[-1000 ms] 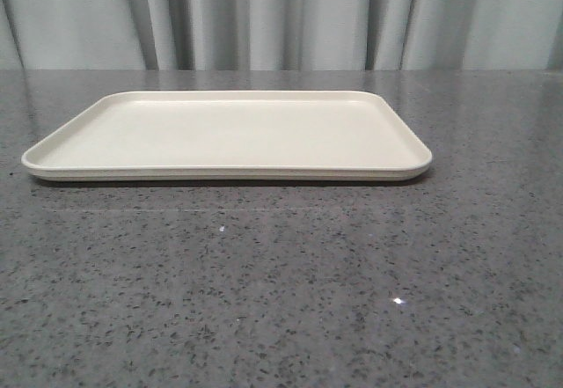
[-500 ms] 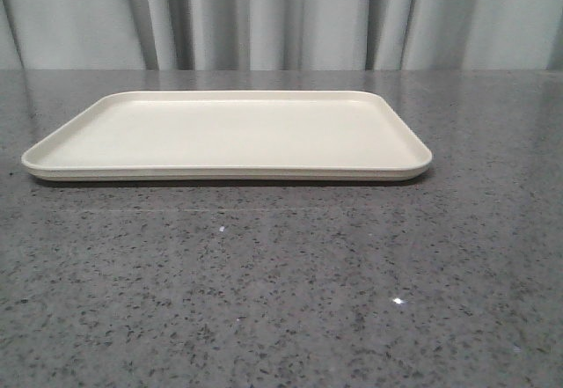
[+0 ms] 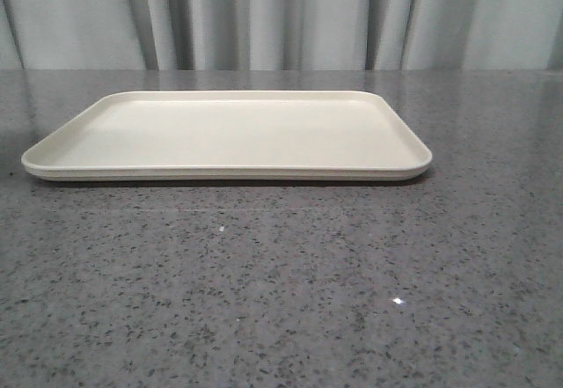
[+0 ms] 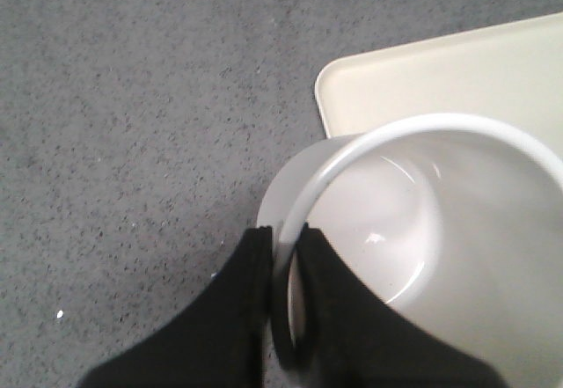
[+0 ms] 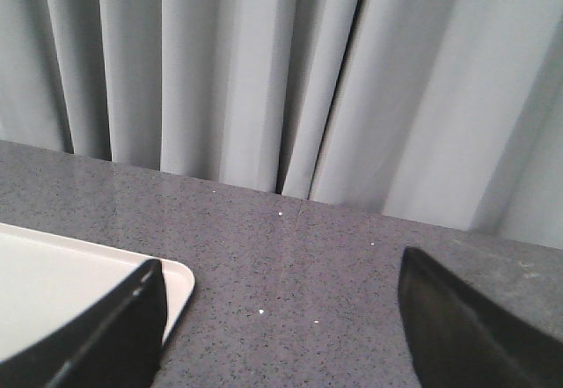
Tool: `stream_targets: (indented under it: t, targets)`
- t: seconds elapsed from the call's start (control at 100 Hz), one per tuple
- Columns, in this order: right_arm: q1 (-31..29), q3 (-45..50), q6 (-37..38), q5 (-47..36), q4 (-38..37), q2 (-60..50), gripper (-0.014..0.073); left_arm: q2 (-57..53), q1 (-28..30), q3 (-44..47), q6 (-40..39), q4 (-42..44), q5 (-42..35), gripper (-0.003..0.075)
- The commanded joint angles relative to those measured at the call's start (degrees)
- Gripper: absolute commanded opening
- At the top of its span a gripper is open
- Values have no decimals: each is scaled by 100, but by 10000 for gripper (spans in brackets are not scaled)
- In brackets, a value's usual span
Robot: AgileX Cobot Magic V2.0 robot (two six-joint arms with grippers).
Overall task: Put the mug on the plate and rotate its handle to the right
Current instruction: 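Lift the white mug with the left gripper and carry it over the tray, then lower the mug onto the tray and open the left gripper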
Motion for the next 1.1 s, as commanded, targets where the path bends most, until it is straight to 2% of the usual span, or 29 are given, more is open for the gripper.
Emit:
stream_targets:
  t: [0.0, 0.14, 0.36, 0.5, 0.8, 1.09]
  targets:
    - [-30, -182, -57, -434, -31, 49, 550, 158, -44, -477, 41, -217, -336, -20]
    - [-30, -182, -57, -434, -31, 49, 550, 571, -340, -894, 41, -283, -393, -20]
    - [-30, -182, -57, -434, -31, 49, 550, 1385, -1341, -1526, 26, -236, -459, -20]
    - [-30, -182, -57, -434, -31, 49, 550, 1950, -1765, -1884, 11, -199, -535, -20]
    - [-30, -182, -57, -413, -31, 49, 550, 2952, -2027, -2051, 2, -199, -556, -20]
    - [-30, -182, -57, -394, -31, 49, 550, 3354, -2167, -2051, 2, -210, -545, -20]
